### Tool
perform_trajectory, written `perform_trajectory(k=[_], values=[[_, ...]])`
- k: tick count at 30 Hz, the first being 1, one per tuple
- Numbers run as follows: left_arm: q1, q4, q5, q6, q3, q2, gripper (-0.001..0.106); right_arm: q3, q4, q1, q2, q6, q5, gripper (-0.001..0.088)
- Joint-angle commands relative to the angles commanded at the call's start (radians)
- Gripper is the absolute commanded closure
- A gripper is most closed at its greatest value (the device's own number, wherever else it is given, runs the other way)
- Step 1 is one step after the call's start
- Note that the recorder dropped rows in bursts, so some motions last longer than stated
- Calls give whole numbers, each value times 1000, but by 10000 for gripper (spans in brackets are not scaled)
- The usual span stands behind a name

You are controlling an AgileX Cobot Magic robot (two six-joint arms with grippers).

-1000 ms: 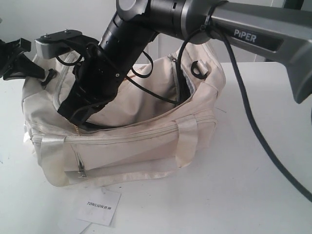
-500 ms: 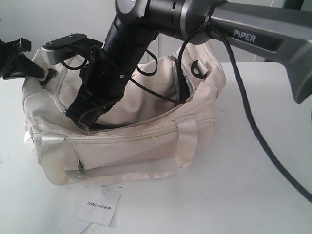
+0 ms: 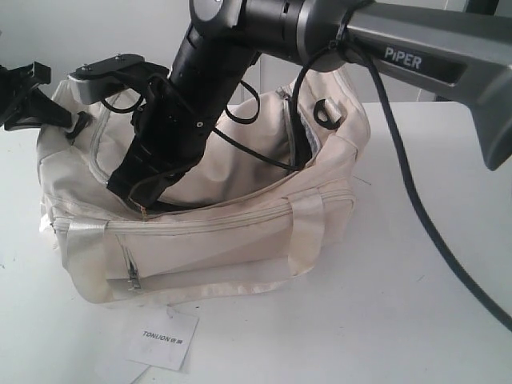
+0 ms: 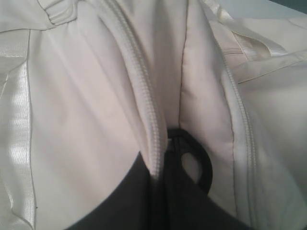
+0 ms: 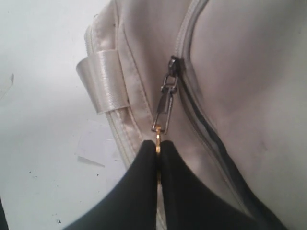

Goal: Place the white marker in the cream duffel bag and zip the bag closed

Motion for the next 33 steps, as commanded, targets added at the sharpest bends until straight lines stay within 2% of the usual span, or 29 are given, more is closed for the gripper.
perform_trajectory(k=[5, 6, 8, 11, 16, 24, 33], values=[[4, 66, -13, -12, -27, -45, 435, 0, 3, 0, 0, 0, 0, 868], [10, 76, 6, -24, -36, -57, 365, 0, 7, 0, 0, 0, -8, 868], [21, 79, 51, -58, -46, -81, 304, 0, 17, 0, 0, 0, -16, 868], [39, 99, 111, -70, -48, -128, 317, 0, 18, 0, 0, 0, -18, 868], [39, 257, 223, -155, -27, -214, 343, 0, 18, 0, 0, 0, -7, 868], [37, 251, 193, -186, 150, -370, 343, 0, 18, 0, 0, -2, -3, 868], [24, 185, 54, -163, 363, -407, 343, 0, 18, 0, 0, -4, -10, 868]])
